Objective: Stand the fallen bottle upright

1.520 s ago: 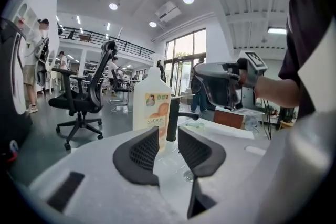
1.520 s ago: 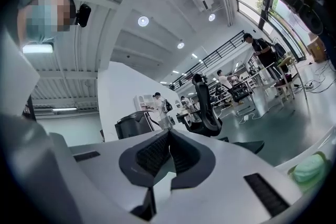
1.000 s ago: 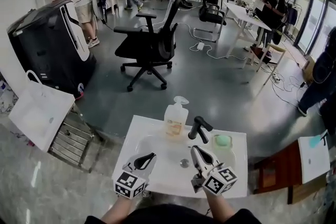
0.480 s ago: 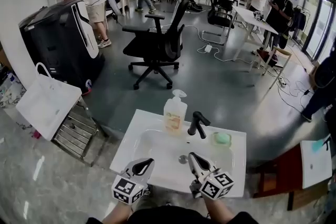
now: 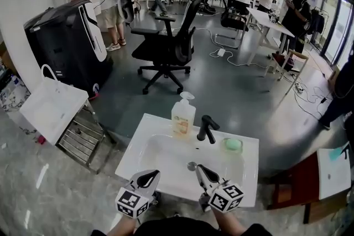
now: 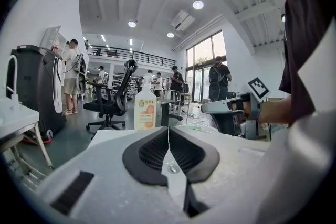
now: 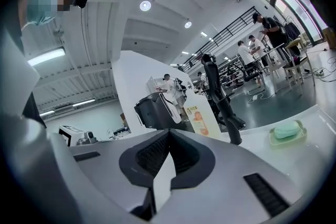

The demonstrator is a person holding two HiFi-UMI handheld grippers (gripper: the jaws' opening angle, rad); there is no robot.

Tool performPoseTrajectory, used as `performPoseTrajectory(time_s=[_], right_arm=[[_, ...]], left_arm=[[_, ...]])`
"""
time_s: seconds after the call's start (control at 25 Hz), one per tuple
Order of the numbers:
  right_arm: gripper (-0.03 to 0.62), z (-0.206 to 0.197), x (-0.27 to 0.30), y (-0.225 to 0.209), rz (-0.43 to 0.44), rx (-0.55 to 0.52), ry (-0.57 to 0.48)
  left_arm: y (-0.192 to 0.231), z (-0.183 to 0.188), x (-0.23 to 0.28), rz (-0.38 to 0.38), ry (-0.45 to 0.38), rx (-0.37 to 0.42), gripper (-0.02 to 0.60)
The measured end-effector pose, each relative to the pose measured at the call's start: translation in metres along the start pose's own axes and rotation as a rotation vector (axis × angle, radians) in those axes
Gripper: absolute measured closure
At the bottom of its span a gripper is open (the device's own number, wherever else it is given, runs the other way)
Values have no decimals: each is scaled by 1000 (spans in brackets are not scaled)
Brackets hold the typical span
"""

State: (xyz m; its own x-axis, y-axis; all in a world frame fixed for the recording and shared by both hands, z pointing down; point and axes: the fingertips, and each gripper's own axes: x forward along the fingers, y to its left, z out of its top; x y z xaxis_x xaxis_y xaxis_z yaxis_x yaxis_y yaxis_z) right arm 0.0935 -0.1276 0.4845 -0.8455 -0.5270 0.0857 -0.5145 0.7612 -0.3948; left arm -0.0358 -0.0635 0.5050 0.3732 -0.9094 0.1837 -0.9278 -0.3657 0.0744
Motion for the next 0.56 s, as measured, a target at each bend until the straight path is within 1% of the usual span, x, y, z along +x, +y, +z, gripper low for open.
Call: performPoseTrajectory(time_s=[0.28,0.56], right_arm=[[591,-8,-6,-2,-1,-2,22],[591,-14,-12,-1,-15,7,34]], left_arm=[[-2,-3,-8,21,4,0,558],[-6,-10,-15,27,19,-5,558]])
